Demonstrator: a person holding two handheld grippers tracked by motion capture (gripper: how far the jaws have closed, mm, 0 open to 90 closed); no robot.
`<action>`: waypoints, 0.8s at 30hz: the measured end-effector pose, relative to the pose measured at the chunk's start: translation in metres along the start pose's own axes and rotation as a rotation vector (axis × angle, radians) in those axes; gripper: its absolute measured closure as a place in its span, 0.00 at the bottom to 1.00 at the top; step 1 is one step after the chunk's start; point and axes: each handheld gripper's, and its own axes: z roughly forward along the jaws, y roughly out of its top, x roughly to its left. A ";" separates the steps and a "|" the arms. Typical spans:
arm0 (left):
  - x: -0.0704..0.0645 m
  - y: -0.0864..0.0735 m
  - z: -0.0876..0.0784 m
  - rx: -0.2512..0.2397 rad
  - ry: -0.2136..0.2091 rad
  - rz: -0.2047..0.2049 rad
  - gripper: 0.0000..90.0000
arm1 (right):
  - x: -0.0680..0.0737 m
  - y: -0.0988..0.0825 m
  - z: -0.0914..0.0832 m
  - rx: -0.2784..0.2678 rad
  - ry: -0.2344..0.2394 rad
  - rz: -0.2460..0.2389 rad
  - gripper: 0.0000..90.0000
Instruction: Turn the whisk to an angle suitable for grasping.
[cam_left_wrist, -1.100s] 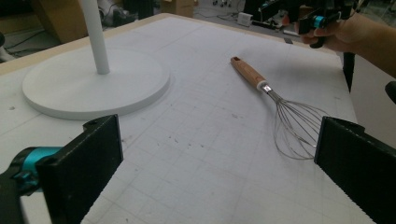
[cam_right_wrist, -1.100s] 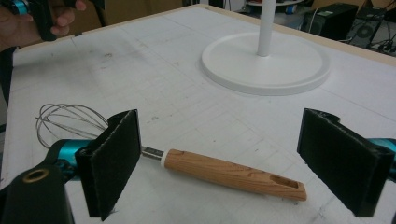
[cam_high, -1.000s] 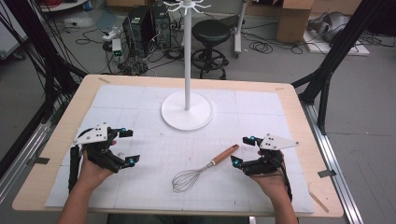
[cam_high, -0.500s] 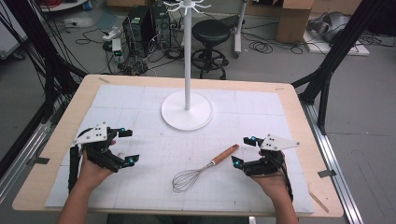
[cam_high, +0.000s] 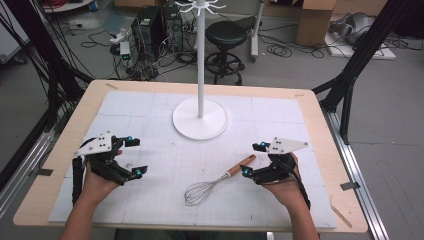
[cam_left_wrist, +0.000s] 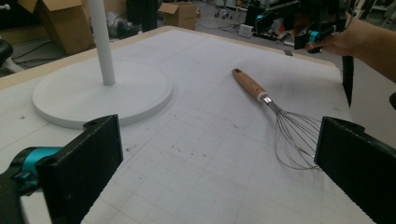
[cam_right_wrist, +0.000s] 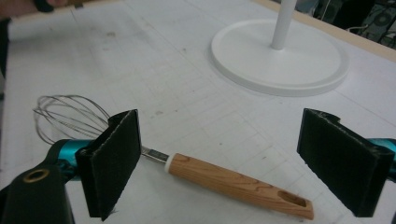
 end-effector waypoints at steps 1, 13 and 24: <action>0.000 0.000 0.000 0.001 0.001 0.003 0.02 | -0.002 0.005 0.005 0.034 0.014 -0.009 0.14; -0.001 0.002 -0.001 0.003 0.006 0.009 0.02 | -0.014 0.015 0.032 0.165 0.085 -0.023 0.16; -0.001 0.002 -0.001 0.009 0.010 0.007 0.02 | -0.016 0.028 0.053 0.354 0.147 -0.105 0.18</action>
